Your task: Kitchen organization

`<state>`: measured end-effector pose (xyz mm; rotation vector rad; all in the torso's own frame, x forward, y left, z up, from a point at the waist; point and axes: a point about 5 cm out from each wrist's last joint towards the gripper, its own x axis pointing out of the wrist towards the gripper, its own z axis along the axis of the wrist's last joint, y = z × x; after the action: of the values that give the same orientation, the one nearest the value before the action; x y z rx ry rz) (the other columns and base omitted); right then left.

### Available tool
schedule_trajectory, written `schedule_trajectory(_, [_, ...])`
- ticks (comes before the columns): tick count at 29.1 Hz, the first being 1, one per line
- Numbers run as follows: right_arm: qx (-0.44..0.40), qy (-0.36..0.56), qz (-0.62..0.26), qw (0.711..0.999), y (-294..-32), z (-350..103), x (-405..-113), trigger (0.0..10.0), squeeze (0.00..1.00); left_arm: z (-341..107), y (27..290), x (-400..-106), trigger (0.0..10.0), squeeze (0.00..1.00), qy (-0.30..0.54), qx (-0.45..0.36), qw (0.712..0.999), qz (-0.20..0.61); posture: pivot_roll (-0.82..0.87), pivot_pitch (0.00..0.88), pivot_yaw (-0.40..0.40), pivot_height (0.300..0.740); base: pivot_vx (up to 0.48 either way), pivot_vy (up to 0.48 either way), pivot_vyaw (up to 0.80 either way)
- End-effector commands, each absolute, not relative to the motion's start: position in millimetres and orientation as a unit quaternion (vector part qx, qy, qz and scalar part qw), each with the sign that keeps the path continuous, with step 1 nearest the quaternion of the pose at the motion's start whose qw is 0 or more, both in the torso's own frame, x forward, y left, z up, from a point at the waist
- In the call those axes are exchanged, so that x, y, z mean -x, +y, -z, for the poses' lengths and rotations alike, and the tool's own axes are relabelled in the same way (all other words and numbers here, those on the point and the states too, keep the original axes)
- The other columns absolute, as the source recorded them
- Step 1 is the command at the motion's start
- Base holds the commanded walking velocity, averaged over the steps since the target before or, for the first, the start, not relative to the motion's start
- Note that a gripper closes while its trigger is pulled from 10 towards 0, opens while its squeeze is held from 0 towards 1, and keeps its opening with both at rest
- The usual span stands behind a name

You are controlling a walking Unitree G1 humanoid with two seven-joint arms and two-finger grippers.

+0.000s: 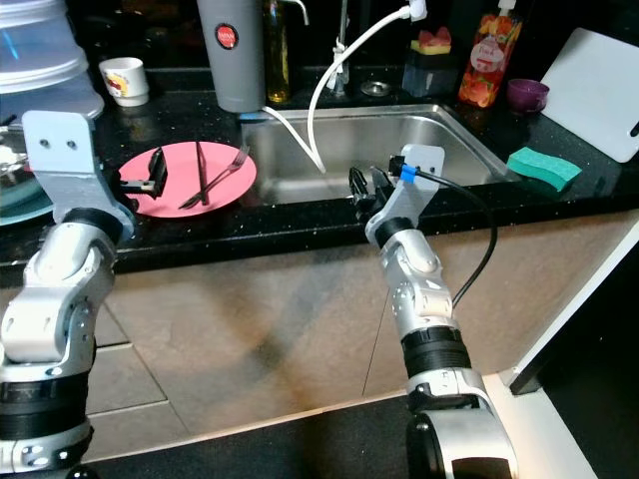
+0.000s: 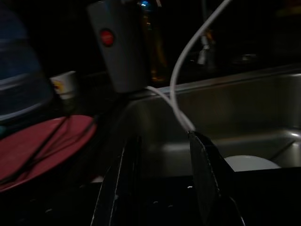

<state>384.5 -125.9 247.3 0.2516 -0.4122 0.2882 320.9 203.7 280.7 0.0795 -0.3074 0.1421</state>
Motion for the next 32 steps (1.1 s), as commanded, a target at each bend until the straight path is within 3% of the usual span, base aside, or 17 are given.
schedule_trajectory(1, [-0.123,-0.201,-0.143,0.961,-126.1,-246.9,-384.0,10.0,0.0,-279.3,203.4,-319.2,10.0,0.0,-0.151,-0.034,0.985,-0.07,0.13,0.051,-0.04,0.74,-0.27,0.0,0.0])
schedule_trajectory(12, [-0.123,-0.2,-0.146,0.961,-124.9,-246.5,-383.7,10.0,0.0,-275.2,204.3,-318.8,10.0,0.0,-0.145,-0.034,0.986,-0.072,0.13,0.043,-0.043,0.74,-0.263,0.0,0.0])
schedule_trajectory(32, [-0.102,-0.15,-0.134,0.974,-127.6,-221.7,-384.7,10.0,0.0,-210.9,209.2,-317.1,10.0,0.0,-0.045,-0.009,0.997,-0.07,0.12,0.047,-0.047,0.74,0.0,0.0,0.0])
